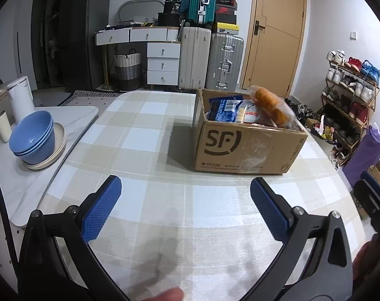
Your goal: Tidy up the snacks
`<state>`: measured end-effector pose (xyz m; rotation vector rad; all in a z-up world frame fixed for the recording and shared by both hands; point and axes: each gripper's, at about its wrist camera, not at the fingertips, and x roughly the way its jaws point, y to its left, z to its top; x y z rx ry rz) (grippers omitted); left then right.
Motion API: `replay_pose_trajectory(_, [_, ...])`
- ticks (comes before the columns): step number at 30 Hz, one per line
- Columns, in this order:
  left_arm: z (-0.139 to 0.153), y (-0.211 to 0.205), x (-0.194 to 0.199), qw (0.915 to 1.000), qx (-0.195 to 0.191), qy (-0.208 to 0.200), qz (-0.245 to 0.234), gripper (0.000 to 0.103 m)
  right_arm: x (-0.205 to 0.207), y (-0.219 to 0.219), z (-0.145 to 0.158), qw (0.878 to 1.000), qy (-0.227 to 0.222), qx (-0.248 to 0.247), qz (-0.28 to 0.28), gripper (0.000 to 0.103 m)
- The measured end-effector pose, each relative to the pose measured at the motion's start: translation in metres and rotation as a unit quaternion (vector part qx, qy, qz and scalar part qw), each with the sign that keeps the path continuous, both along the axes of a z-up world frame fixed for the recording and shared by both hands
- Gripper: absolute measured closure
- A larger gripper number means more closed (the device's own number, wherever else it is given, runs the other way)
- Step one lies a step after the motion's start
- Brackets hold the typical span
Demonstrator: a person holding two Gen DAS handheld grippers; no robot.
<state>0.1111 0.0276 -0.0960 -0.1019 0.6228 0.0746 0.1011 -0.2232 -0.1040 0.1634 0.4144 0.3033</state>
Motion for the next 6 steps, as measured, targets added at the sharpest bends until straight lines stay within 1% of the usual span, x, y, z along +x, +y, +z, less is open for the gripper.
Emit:
replay_pose_trajectory(4, [-0.0032,0.0027,0.0019,1.0,0.003,0.003,-0.004,0.0,-0.0006,0.001,-0.0007,1.0,0.004,-0.002,0.0,0.001])
replay_pose_trajectory(6, [-0.0001,0.0024,-0.0026,0.9997,0.016,-0.018,0.008,0.0,-0.0012,0.0007,-0.0007,1.0,0.006,-0.003,0.001,0.001])
